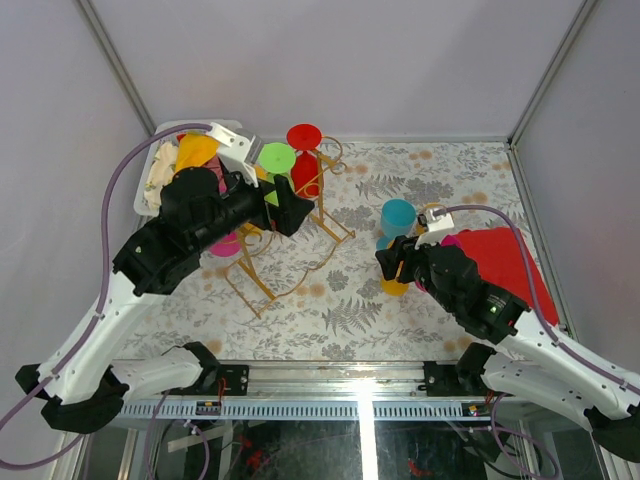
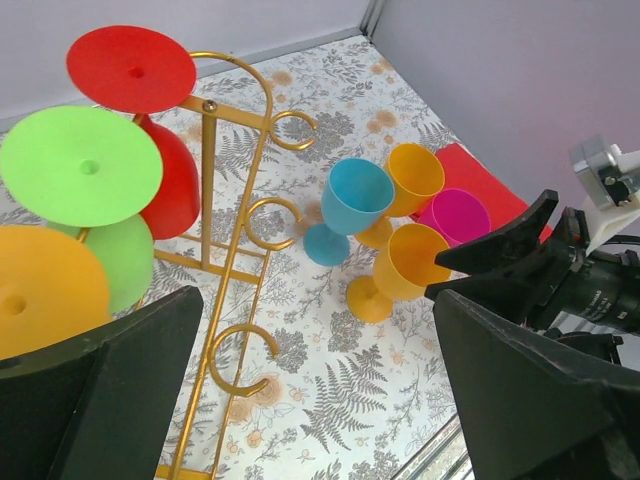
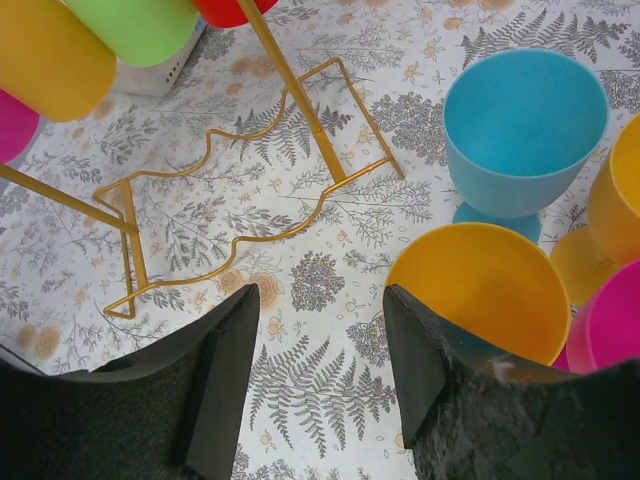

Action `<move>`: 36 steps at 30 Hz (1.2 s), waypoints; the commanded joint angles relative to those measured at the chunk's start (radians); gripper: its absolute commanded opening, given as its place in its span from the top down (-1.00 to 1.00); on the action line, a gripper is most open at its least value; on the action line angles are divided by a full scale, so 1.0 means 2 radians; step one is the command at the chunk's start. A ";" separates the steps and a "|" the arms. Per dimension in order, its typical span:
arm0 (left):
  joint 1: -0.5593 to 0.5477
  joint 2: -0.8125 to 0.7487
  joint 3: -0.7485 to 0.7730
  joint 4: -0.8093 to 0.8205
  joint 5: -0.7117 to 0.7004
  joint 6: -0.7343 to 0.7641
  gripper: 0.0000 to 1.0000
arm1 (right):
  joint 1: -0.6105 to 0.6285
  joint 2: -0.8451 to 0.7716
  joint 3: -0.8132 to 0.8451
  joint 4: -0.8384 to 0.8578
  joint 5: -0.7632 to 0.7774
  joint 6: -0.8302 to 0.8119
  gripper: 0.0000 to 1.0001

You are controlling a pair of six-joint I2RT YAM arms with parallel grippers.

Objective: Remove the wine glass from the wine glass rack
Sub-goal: Pick up the wine glass from the wine rack.

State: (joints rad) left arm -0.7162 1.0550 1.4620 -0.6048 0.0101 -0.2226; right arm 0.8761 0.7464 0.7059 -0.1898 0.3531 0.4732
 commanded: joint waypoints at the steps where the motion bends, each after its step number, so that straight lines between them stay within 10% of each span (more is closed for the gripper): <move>1: 0.041 -0.013 0.030 -0.022 0.046 0.016 -1.00 | -0.003 -0.014 0.017 0.021 0.008 0.004 -0.21; 20: 0.209 -0.029 0.068 -0.130 -0.133 0.042 -1.00 | -0.002 -0.031 0.000 0.039 -0.011 0.000 -0.31; 36: 0.471 -0.020 -0.012 -0.115 0.279 -0.013 -1.00 | -0.003 -0.034 0.000 0.021 -0.024 -0.004 -0.34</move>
State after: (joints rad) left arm 0.1291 1.0283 1.4734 -0.8650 0.2939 -0.2005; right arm 0.8761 0.6868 0.7013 -0.1749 0.3176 0.4721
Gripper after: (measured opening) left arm 0.998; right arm 0.666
